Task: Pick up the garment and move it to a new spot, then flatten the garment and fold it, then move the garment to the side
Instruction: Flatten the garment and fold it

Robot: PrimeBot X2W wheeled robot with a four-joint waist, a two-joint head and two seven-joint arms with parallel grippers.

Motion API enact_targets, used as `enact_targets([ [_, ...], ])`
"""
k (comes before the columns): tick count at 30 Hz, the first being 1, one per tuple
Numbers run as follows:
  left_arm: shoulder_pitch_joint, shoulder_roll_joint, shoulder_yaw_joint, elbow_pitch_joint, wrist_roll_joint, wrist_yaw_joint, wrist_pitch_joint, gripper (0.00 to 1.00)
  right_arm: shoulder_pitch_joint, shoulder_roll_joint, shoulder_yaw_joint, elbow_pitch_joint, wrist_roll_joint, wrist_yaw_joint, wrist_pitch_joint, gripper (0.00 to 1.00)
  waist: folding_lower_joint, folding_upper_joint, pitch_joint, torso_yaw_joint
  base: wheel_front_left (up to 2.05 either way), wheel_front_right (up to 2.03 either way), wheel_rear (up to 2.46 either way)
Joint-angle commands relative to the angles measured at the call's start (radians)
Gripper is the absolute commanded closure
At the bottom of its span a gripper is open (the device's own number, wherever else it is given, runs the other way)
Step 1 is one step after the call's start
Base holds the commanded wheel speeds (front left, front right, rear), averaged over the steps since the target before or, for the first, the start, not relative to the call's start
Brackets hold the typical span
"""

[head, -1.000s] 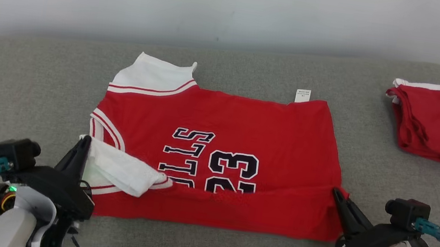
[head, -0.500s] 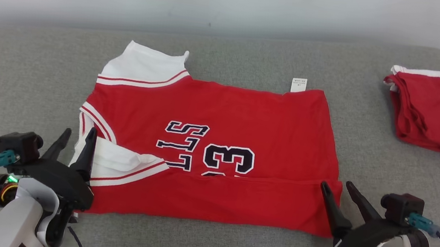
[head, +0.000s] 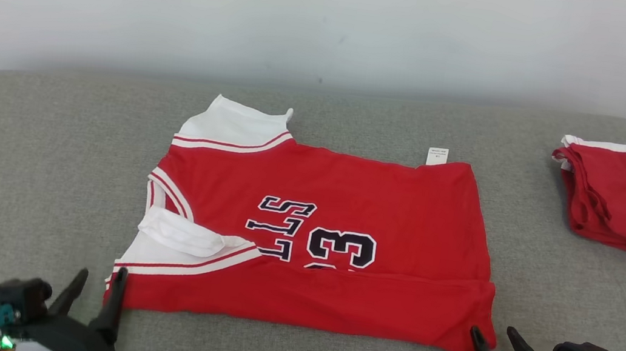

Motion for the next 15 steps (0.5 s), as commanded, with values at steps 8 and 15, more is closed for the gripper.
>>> enact_targets([
  [8,0.021,-0.014,0.002,0.027,-0.004,0.014,0.008,0.0,-0.015,0.03,-0.003,0.042,-0.035,0.001,-0.009,0.0,0.0002,-0.0001,0.035,-0.006,0.0,0.0,0.0],
  [15,0.007,-0.031,-0.025,0.065,0.009,0.008,0.008,0.0,-0.034,0.067,-0.003,0.102,-0.043,0.001,-0.01,0.0,0.0002,-0.0001,0.046,-0.009,0.0,0.0,0.0],
])
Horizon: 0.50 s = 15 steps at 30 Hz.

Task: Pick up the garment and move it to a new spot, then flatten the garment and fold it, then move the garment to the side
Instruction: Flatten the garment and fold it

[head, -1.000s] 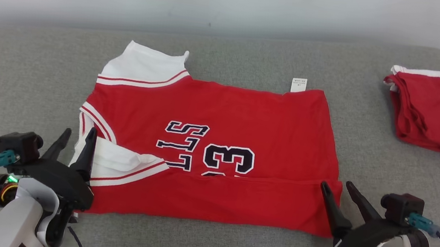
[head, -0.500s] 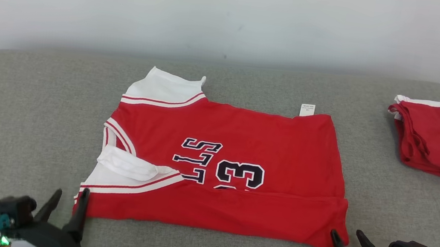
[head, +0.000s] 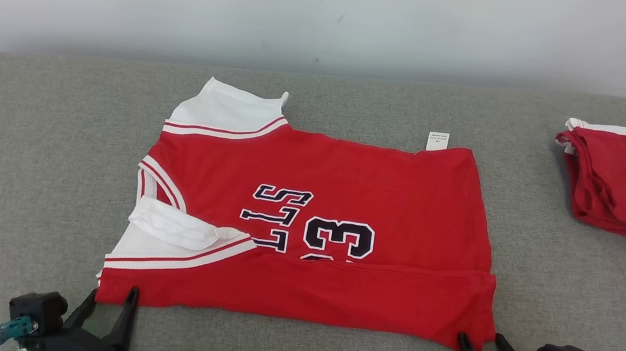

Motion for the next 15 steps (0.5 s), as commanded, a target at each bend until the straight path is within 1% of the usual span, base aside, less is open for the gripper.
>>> enact_targets([
  [1,-0.007,0.001,-0.005,0.009,0.013,-0.003,-0.002,0.0,-0.012,0.01,0.003,0.009,-0.009,0.001,-0.003,0.0,0.0,-0.0001,0.0,0.002,0.0,0.0,0.0],
  [2,-0.011,0.0,-0.009,0.016,0.016,-0.004,-0.003,0.2,-0.017,0.016,0.006,0.019,-0.011,0.001,-0.003,0.0,0.0,-0.0001,0.0,0.004,0.0,0.0,0.0],
  [3,-0.015,-0.004,-0.012,0.024,0.017,-0.005,-0.003,0.69,-0.018,0.024,0.01,0.03,-0.012,0.001,-0.003,0.0,0.0,-0.0001,0.0,0.007,0.0,0.0,0.0],
  [4,-0.019,-0.006,-0.013,0.031,0.016,-0.006,-0.004,0.95,-0.021,0.032,0.013,0.038,-0.01,0.001,-0.003,0.49,0.0,-0.0001,0.001,0.009,0.0,0.0,0.0],
  [5,-0.024,-0.008,-0.015,0.036,0.016,-0.007,-0.004,1.0,-0.025,0.038,0.016,0.042,-0.008,0.001,-0.004,1.0,0.0,-0.0001,0.002,0.012,0.0,0.0,0.0],
  [8,-0.031,-0.016,-0.019,0.046,0.012,-0.007,-0.008,1.0,-0.031,0.044,0.021,0.038,-0.012,0.001,-0.006,1.0,0.0,-0.0001,-0.004,0.017,0.0,0.0,0.0],
  [15,0.028,-0.027,-0.004,0.04,-0.004,-0.013,-0.014,1.0,0.026,0.017,-0.008,0.008,-0.009,0.001,-0.009,1.0,0.0,-0.0001,-0.075,0.022,0.0,0.0,0.0],
])
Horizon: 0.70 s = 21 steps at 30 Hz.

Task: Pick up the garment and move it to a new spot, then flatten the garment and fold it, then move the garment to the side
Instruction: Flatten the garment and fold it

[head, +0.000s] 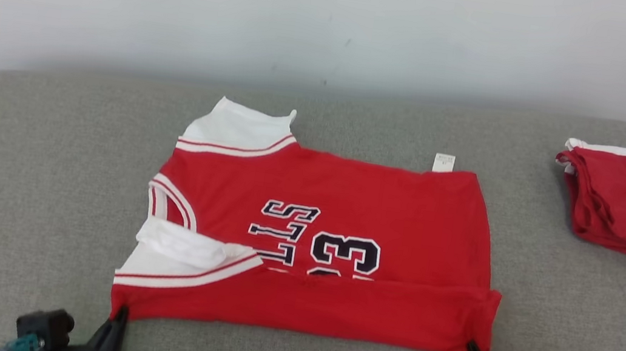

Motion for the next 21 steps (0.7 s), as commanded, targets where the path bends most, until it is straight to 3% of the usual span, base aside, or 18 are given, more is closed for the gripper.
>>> enact_targets([
  [1,0.032,-0.003,0.008,-0.007,-0.002,-0.003,-0.005,1.0,0.027,-0.013,-0.008,-0.008,-0.001,0.001,-0.004,1.0,0.0,-0.0001,-0.039,0.003,0.0,0.0,0.0],
  [14,0.275,-0.058,0.097,-0.229,0.053,0.034,-0.006,1.0,0.191,-0.091,-0.065,-0.119,0.015,0.001,0.017,1.0,0.0,-0.0001,-0.086,0.054,0.0,0.0,0.0],
  [21,0.347,-0.069,0.101,-0.292,0.067,0.056,-0.006,1.0,0.248,-0.087,-0.104,-0.162,0.003,0.001,0.048,1.0,0.0,-0.0001,-0.092,0.076,0.0,0.0,0.0],
])
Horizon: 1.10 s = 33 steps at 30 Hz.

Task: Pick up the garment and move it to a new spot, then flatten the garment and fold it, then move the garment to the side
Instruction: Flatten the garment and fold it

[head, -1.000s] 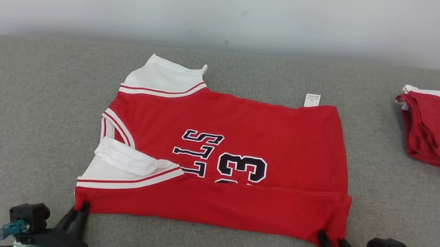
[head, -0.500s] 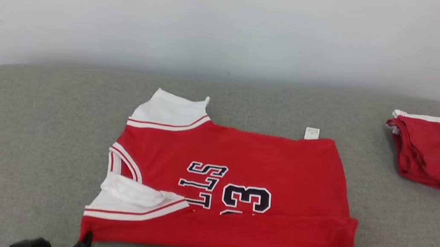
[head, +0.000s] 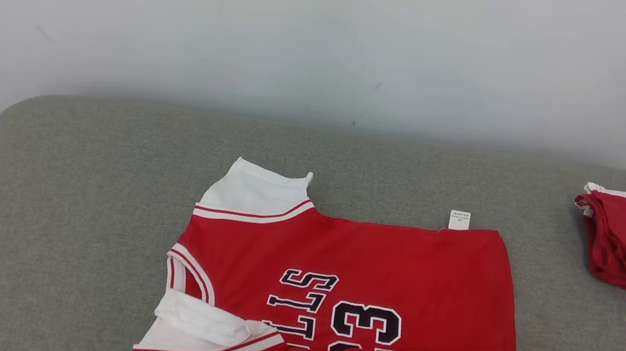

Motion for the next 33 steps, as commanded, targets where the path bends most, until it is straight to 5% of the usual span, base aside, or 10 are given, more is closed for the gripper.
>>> enact_targets([
  [1,0.016,0.004,0.01,-0.006,0.001,0.006,-0.004,1.0,0.016,0.007,-0.009,-0.007,-0.008,0.001,0.003,1.0,0.0001,0.0,-0.002,0.005,0.0,0.0,0.0],
  [2,0.021,0.003,0.008,-0.005,-0.002,0.008,-0.003,1.0,0.02,0.011,-0.016,-0.009,-0.014,0.001,0.006,0.62,0.0001,0.0,-0.003,0.006,0.0,0.0,0.0],
  [3,0.022,0.004,0.007,-0.005,-0.001,0.008,-0.003,0.97,0.023,0.015,-0.022,-0.011,-0.02,0.001,0.008,0.0,0.0001,0.0,-0.003,0.008,0.0,0.0,0.0],
  [4,0.02,0.006,0.009,-0.007,0.003,0.009,-0.003,0.34,0.026,0.02,-0.028,-0.012,-0.026,0.001,0.008,0.0,0.0001,0.0,-0.004,0.009,0.0,0.0,0.0],
  [5,0.02,0.009,0.008,-0.006,0.008,0.01,-0.003,0.0,0.027,0.023,-0.034,-0.015,-0.036,0.001,0.007,0.0,0.0001,0.0,-0.004,0.01,0.0,0.0,0.0],
  [16,0.03,0.0,0.119,-0.13,0.11,0.032,-0.003,0.0,0.006,0.052,-0.177,-0.097,-0.149,0.001,-0.045,0.0,0.0001,0.0,-0.014,-0.014,0.0,0.0,0.0],
  [33,0.043,-0.013,0.288,-0.366,0.392,0.047,-0.004,0.0,0.127,0.206,-0.412,-0.414,-0.387,0.001,-0.051,0.0,0.0001,0.0,-0.038,-0.043,0.0,0.0,0.0],
])
